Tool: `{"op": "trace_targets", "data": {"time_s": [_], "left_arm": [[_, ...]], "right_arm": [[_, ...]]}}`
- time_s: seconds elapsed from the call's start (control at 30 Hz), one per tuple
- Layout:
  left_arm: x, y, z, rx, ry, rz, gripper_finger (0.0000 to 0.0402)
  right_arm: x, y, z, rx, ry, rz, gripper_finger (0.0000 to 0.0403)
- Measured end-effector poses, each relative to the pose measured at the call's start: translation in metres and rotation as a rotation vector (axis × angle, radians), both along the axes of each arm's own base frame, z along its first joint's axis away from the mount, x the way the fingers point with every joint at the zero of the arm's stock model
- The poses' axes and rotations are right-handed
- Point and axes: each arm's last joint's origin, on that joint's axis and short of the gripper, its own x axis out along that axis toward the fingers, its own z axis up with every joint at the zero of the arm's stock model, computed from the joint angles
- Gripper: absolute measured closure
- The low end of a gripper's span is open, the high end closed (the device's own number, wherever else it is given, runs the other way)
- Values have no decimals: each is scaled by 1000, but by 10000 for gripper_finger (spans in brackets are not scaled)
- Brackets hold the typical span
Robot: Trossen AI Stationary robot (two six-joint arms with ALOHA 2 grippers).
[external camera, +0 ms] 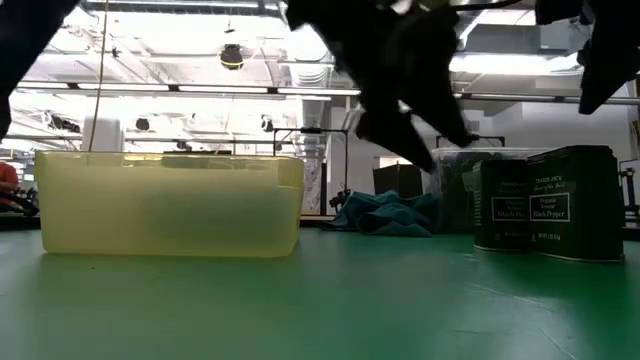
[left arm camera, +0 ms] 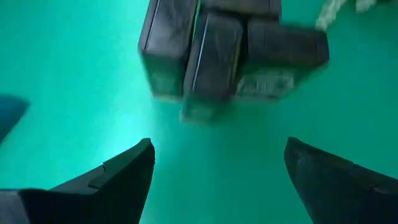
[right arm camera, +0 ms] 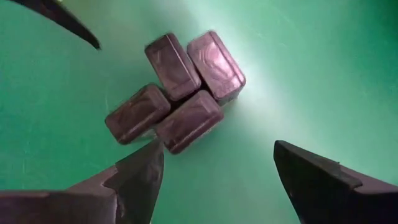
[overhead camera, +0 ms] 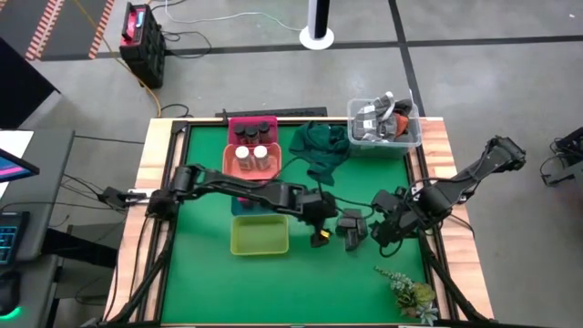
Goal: Sort spices by type
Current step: Put the left black spice can into the yellow bin
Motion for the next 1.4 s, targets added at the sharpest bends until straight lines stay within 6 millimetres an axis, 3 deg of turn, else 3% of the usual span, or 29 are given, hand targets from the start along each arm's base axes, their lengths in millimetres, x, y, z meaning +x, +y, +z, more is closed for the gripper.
{"op": "trace_targets", "data": {"time_s": [0.17,0.53,0.73,1.4], "left_arm": [[17,-1,-12,-30,-57,11,58],[20,-4,-31,71,-139,5,58],[22,-5,-30,104,-192,-11,71],[22,-8,-35,65,-231,1,274]], "right_arm": [[0,2,0,29,-11,-50,76],[-7,13,0,57,-23,-61,76],[-6,13,0,60,-25,-65,76],[-6,12,0,54,-48,-93,76]]}}
